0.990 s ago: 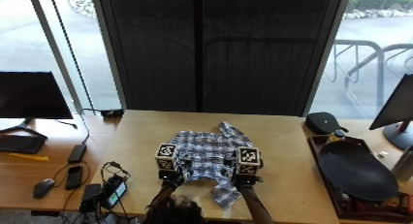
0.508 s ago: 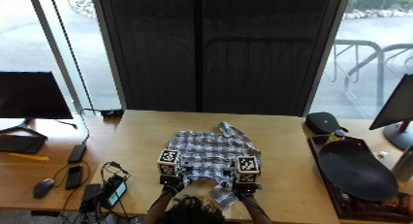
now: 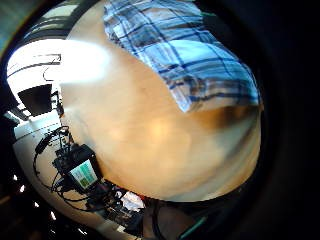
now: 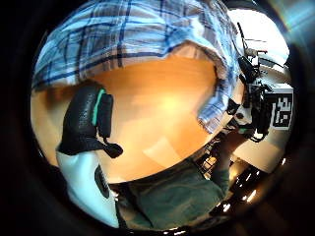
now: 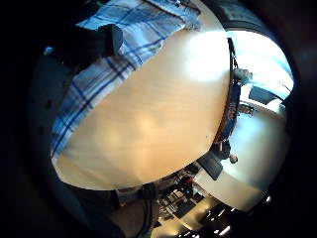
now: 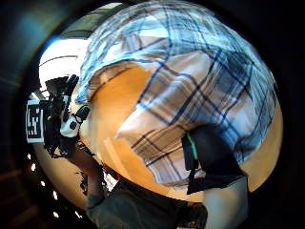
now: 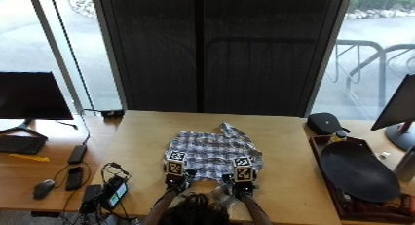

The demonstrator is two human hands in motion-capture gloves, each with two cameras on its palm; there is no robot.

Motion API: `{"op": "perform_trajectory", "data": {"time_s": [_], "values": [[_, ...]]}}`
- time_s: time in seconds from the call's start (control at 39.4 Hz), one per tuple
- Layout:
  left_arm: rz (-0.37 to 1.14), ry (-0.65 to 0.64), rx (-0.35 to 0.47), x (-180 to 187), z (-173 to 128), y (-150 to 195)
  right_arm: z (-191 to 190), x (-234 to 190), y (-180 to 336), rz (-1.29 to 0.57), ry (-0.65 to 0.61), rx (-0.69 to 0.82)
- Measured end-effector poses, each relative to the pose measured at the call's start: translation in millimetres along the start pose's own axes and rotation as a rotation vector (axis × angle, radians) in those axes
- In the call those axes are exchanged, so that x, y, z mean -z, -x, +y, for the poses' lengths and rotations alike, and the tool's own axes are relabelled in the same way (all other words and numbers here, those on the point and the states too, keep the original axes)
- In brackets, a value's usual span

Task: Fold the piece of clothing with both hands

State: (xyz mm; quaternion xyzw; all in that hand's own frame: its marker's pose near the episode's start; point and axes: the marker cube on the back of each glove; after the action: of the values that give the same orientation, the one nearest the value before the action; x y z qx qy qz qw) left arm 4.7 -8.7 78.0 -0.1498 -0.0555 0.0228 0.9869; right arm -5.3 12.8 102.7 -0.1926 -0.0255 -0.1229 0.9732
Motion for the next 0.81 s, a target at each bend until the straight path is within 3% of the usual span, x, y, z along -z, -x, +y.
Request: {"op": "perform_trajectory", "data": {"time_s": [0.05,0.13,0.3,0.48,0.69,0.81], "values": [[0.014,0.025,0.001,-3,-2,0,-2,-4,-10,0.063,0.037,-0.101],[0.061,0.075,-0.003,-7,0,-2,-3,-6,-13,0.071,0.052,-0.131],[0.041,0.081,0.035,-9,6,-1,-10,-3,-14,0.138,-0.064,-0.147],[-0.011,-0.064,0.052,-4,4,0,-5,3,-17,0.223,-0.153,-0.203],[-0.06,-0.164,0.076,0,2,5,-7,8,-15,0.301,-0.245,-0.165],[-0.014,-0.189,0.018,8,-1,5,-17,7,-21,0.319,-0.232,-0.137]]}}
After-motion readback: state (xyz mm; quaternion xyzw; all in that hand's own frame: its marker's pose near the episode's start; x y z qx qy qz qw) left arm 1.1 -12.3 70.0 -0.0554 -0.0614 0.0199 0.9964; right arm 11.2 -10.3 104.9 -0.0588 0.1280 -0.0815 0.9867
